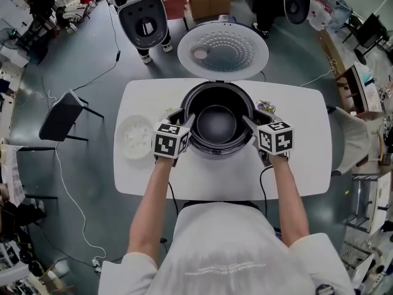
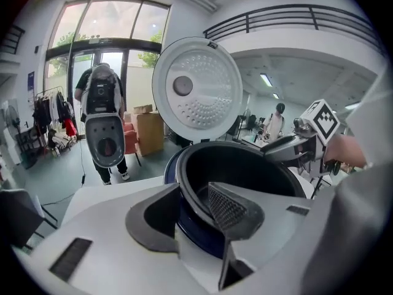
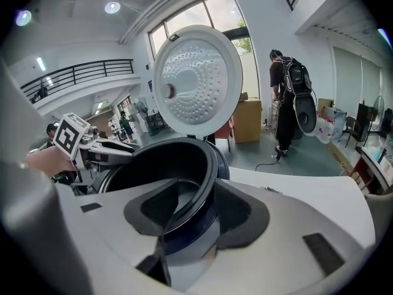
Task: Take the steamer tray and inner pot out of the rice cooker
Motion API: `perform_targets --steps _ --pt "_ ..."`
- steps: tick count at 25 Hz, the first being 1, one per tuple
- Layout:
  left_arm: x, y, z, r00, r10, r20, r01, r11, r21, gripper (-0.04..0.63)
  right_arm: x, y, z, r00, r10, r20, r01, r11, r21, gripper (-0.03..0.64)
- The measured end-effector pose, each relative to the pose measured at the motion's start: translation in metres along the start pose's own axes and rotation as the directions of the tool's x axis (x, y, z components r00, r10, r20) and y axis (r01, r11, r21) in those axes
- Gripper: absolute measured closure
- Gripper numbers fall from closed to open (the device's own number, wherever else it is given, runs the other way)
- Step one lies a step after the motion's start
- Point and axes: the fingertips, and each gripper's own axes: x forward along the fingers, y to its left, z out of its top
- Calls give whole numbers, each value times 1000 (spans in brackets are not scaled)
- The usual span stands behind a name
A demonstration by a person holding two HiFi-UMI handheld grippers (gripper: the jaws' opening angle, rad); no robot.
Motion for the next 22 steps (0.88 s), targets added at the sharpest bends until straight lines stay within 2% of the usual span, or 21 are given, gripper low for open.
perform_targets --steps 7,11,14,17,22 --pt "-7 3 4 998 14 61 -9 996 -84 480 -5 0 3 998 -8 60 1 992 127 442" --pt "-11 -2 8 995 29 92 -14 988 -152 497 -15 -2 5 994 9 110 -30 981 194 442" --pt "-20 1 17 989 38 140 -6 975 -222 517 -27 2 20 982 27 188 -74 965 250 453" --pt "-29 4 25 984 55 170 -11 968 -250 517 -39 7 39 968 31 248 -97 961 260 472" --pt "-48 3 43 968 54 246 21 956 -294 517 -58 11 59 956 -1 293 -73 968 239 518"
